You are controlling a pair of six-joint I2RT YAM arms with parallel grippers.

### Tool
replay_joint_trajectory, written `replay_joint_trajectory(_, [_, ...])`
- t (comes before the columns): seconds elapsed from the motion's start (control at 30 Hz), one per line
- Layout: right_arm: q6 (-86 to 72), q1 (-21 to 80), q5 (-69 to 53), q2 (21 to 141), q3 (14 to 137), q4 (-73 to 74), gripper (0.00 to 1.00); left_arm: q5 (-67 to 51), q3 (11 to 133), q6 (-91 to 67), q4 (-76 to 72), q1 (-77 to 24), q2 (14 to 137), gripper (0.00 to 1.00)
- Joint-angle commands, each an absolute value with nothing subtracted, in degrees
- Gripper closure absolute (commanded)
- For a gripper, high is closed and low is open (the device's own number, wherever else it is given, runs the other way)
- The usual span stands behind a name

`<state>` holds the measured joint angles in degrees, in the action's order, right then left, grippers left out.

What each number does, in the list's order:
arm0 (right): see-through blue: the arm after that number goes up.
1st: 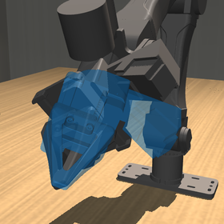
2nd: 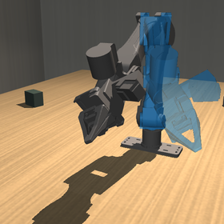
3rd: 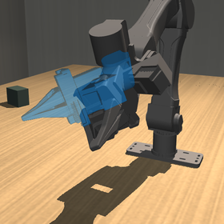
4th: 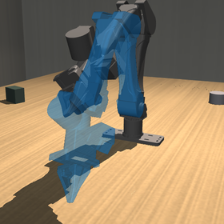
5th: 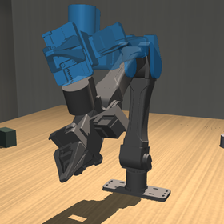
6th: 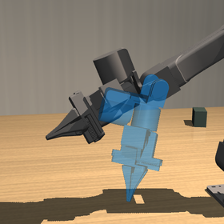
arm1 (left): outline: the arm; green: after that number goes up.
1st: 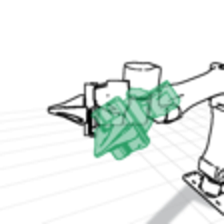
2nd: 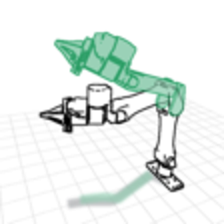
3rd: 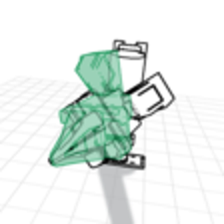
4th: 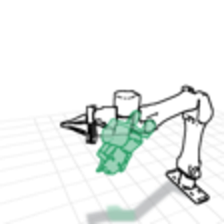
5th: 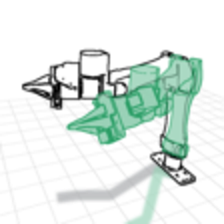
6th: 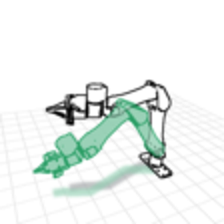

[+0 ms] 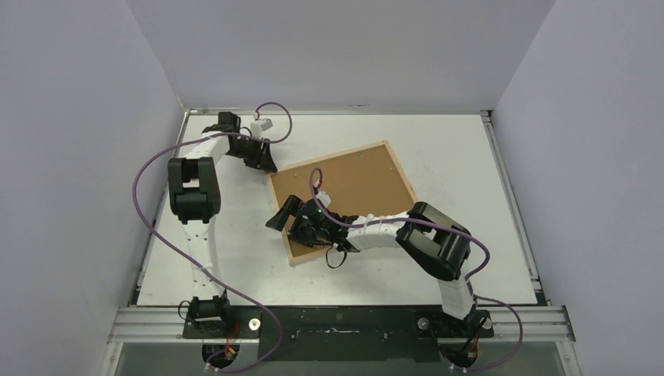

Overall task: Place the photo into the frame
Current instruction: Install the photo frame at the center of the board.

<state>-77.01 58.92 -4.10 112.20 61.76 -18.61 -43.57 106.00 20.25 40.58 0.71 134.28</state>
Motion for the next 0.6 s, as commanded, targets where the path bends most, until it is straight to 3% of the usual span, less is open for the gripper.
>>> replay_joint_trajectory(0.0, [-76.3, 58.7, -3.9, 114.1, 64.2, -20.0, 0.03, -44.0, 106.3, 22.1, 42.1, 0.4, 131.9, 0.67])
replay_joint_trajectory(0.57, [-75.9, 58.3, -3.4, 114.6, 64.8, -21.4, 0.04, -44.9, 105.8, 23.0, 43.4, 0.4, 131.8, 0.69])
